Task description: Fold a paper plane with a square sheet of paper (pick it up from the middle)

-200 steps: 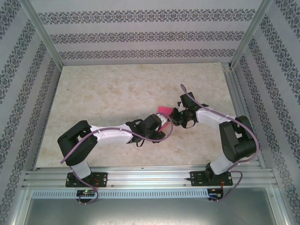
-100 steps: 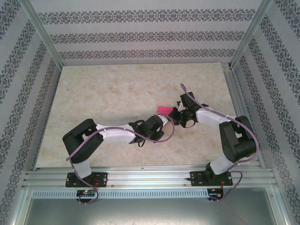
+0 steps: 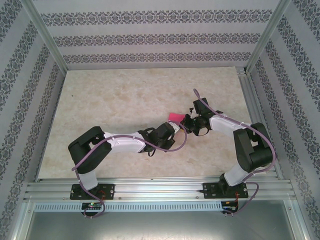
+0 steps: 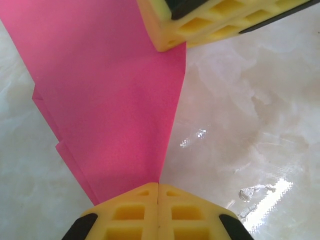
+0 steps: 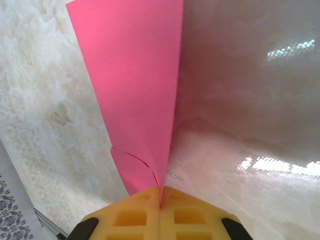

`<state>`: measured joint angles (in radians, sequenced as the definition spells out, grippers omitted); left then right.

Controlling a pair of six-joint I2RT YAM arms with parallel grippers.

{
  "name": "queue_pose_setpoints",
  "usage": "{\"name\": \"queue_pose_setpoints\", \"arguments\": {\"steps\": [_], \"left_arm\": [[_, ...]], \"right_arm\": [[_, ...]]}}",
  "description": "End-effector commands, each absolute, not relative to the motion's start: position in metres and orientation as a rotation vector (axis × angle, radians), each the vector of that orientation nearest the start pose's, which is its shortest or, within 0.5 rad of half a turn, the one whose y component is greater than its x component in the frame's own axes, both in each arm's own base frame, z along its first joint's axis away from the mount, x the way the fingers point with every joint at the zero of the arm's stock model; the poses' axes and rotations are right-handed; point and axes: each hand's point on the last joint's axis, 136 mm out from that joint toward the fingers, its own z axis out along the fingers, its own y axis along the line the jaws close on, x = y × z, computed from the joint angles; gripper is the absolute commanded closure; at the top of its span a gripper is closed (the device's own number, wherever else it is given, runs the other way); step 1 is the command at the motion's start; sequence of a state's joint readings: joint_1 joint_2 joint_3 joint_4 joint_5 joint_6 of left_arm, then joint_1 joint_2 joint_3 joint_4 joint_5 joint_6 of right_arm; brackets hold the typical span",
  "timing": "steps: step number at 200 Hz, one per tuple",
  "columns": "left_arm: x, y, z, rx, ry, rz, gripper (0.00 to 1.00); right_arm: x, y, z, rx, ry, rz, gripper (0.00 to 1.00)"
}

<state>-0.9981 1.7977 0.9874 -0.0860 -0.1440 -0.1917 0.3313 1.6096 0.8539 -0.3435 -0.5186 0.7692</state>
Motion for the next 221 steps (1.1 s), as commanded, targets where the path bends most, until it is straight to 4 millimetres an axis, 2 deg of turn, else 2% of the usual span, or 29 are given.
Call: {"name": "queue_pose_setpoints", "arguments": {"steps": [1,19,55,61,69,83,95,134,146,172,221], "left_arm": [[0.267,-0.377,0.052,0.868,2.273,-0.403,1.00],[0.268,-0.378,0.051,0.842,2.284,-0.431,1.00],[0.278,-0.367,0.052,0.724,2.317,-0.522,1.00],[0.279,-0.367,0.053,0.715,2.315,-0.553,1.00],[0.280,-0.363,0.052,0.688,2.323,-0.569,1.00],[0.284,-0.357,0.052,0.651,2.331,-0.614,1.00],[0.287,-0.354,0.051,0.622,2.342,-0.649,1.00],[0.293,-0.352,0.050,0.555,2.360,-0.816,1.00],[0.293,-0.352,0.053,0.557,2.354,-0.837,1.00],[0.293,-0.355,0.062,0.578,2.342,-0.858,1.00],[0.296,-0.354,0.067,0.571,2.342,-0.861,1.00]], "right_arm": [[0.307,0.197,0.055,0.443,2.808,1.023,0.95],[0.308,0.198,0.057,0.437,2.807,1.030,0.91],[0.311,0.198,0.061,0.417,2.799,1.029,0.90],[0.311,0.198,0.062,0.410,2.800,1.028,0.87],[0.312,0.197,0.063,0.412,2.795,1.018,0.78],[0.314,0.197,0.068,0.403,2.775,1.031,0.76],[0.316,0.194,0.073,0.403,2.757,1.016,0.71],[0.322,0.180,0.091,0.286,2.705,0.881,0.61],[0.323,0.173,0.090,0.297,2.697,0.837,0.59],[0.322,0.177,0.078,0.334,2.734,0.858,0.57],[0.350,0.194,0.066,0.359,2.724,0.934,0.56]]}}
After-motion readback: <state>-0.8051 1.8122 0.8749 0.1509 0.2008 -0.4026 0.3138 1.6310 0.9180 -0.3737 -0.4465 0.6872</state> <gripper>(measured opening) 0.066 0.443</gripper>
